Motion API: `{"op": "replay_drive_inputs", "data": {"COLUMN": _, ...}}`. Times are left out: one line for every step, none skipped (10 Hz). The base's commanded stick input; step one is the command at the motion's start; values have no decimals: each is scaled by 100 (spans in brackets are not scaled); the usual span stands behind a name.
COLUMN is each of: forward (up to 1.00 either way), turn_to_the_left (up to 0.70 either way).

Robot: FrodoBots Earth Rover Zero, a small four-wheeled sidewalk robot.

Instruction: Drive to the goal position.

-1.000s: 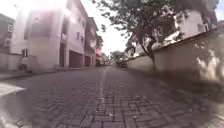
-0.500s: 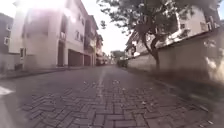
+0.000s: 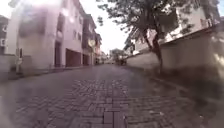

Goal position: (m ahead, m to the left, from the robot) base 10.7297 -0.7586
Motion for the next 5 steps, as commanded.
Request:
{"op": "replay_drive_inputs", "data": {"forward": 69, "turn_to_the_left": 3}}
{"op": "replay_drive_inputs", "data": {"forward": 69, "turn_to_the_left": 3}}
{"op": "replay_drive_inputs", "data": {"forward": 69, "turn_to_the_left": 3}}
{"op": "replay_drive_inputs", "data": {"forward": 69, "turn_to_the_left": 3}}
{"op": "replay_drive_inputs", "data": {"forward": 69, "turn_to_the_left": 3}}
